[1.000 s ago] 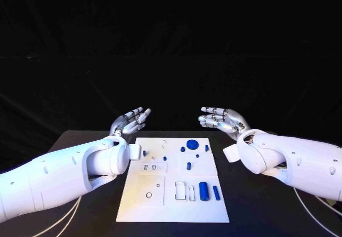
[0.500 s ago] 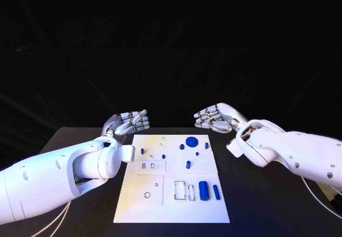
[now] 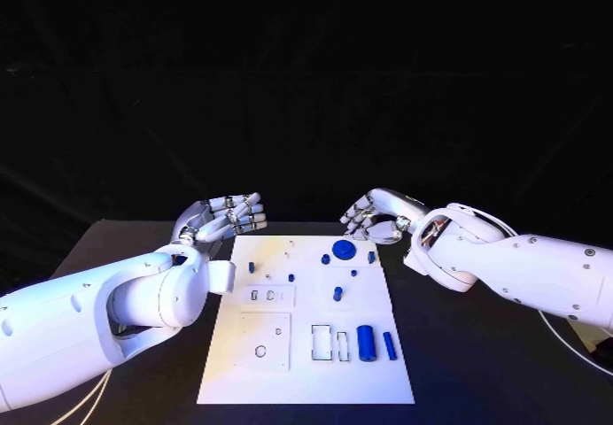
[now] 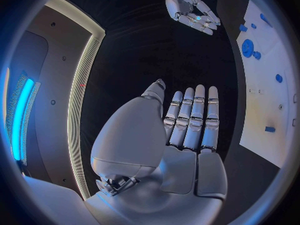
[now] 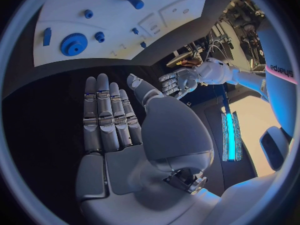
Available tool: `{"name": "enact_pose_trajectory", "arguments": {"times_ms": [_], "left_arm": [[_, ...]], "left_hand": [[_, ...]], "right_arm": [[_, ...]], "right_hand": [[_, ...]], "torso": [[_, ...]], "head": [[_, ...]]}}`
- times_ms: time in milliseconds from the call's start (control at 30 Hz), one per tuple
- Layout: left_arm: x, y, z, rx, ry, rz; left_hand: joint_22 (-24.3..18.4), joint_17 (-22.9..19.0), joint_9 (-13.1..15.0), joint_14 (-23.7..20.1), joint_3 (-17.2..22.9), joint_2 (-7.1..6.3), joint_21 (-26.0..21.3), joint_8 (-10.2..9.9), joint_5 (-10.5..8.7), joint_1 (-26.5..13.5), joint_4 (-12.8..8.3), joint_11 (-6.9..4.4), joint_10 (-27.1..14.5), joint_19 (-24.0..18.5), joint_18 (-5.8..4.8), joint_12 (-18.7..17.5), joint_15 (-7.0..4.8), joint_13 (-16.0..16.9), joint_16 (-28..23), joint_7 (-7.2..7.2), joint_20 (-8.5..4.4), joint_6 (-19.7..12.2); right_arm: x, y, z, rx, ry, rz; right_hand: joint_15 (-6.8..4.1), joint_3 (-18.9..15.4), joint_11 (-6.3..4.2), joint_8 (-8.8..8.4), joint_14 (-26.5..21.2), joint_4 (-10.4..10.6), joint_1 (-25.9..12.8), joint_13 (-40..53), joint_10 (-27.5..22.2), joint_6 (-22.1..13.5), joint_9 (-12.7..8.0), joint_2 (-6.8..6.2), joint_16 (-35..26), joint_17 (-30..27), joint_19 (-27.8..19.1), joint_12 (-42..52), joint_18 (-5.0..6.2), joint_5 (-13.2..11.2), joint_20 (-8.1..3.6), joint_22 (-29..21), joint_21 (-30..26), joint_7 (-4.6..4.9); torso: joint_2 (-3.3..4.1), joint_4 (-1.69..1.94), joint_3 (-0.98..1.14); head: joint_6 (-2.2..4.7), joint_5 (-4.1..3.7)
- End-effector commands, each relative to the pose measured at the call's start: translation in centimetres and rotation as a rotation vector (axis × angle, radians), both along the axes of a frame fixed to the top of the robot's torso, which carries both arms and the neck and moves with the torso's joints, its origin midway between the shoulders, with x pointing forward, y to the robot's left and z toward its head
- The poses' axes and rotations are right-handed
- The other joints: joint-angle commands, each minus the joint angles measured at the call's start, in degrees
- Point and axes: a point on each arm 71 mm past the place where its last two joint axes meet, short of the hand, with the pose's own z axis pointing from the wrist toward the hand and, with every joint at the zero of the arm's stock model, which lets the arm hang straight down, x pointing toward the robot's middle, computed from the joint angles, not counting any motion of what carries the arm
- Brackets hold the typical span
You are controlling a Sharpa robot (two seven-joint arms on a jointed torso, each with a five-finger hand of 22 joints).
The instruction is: Assemble the parts on the task board
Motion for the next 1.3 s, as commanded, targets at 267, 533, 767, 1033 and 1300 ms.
{"name": "enact_pose_trajectory", "arguments": {"times_ms": [267,533,767,1033,1300], "left_arm": [[-1.2,-1.4,1.4,-0.031,-0.023,-0.079],[-1.6,-1.8,1.7,-0.039,-0.021,-0.099],[-1.7,-1.8,1.8,-0.041,-0.018,-0.106],[-1.8,-1.7,2.1,-0.040,-0.021,-0.106],[-1.9,-1.6,2.3,-0.041,-0.023,-0.108]], "left_hand": [[0.1,0.0,-0.1,0.3,-0.2,-0.24,0.5,-0.5,0.02,0.5,-0.2,0.18,0.4,0.6,0.41,-0.4,0.10,-0.1,-0.7,0.05,-0.13,0.5],[0.2,-0.1,-0.2,-0.1,-0.3,-0.41,0.7,-0.9,0.01,0.5,-0.2,0.42,0.1,0.5,0.38,-1.0,0.31,-0.1,-1.3,0.33,-0.13,0.3],[0.1,-0.2,-0.2,-0.6,-0.4,-0.51,0.7,-1.6,0.01,0.3,-0.1,0.86,-0.4,-0.1,0.17,-1.7,0.70,-0.1,-2.0,0.86,-0.06,-0.2],[0.1,-0.2,-0.2,-0.8,-0.3,-0.50,0.6,-1.7,0.02,0.4,-0.1,0.90,-0.4,-0.4,0.06,-1.8,0.75,-0.1,-2.2,0.88,-0.03,-0.2],[0.1,-0.2,-0.2,-0.8,-0.3,-0.50,0.6,-1.7,0.02,0.4,-0.1,0.90,-0.5,-0.4,0.04,-1.8,0.76,-0.1,-2.2,0.88,-0.03,-0.2]], "right_arm": [[0.4,1.4,-0.3,-0.292,-0.111,-0.009],[0.6,2.4,-0.5,-0.328,-0.115,0.004],[0.8,2.7,-0.9,-0.356,-0.107,0.007],[1.0,3.1,-1.4,-0.390,-0.083,0.013],[1.2,3.3,-1.8,-0.404,-0.070,0.014]], "right_hand": [[-2.79,-0.5,-1.24,-0.71,8.1,1.3,0.1,0.8,-0.1,1.0,0.0,-1.68,9.1,8.6,6.2,-0.4,0.19,1.7,-3.23,5.7,9.2,-1.66],[-2.93,-0.1,-1.61,-1.30,6.7,3.2,0.1,1.8,-0.9,0.8,0.1,-2.52,23.2,19.2,6.4,-0.3,0.17,1.8,-3.66,11.1,15.7,-1.83],[-2.88,0.2,-1.59,-1.35,6.4,4.0,0.3,2.1,-1.5,0.8,0.2,-2.79,31.3,27.0,7.3,-0.3,-0.42,2.0,-3.56,16.9,20.5,-1.95],[-2.72,0.7,-1.43,-1.39,7.4,4.8,0.6,2.2,-2.9,0.7,0.2,-3.01,45.5,40.8,11.5,-0.4,-2.08,2.5,-3.42,29.8,30.3,-1.98],[-2.54,1.3,-1.30,-1.39,7.4,5.5,0.8,2.2,-3.2,0.8,0.3,-3.14,53.5,48.4,13.7,-0.3,-3.05,2.7,-3.23,37.6,36.1,-1.87]], "torso": [[2.76,1.38,-0.72],[3.94,1.90,-1.03],[4.38,2.28,-1.30],[5.03,2.46,-1.43],[5.77,2.53,-1.44]], "head": [[0.22,-1.15],[0.66,-0.80],[0.88,-1.00],[1.10,-1.23],[1.26,-1.25]]}}
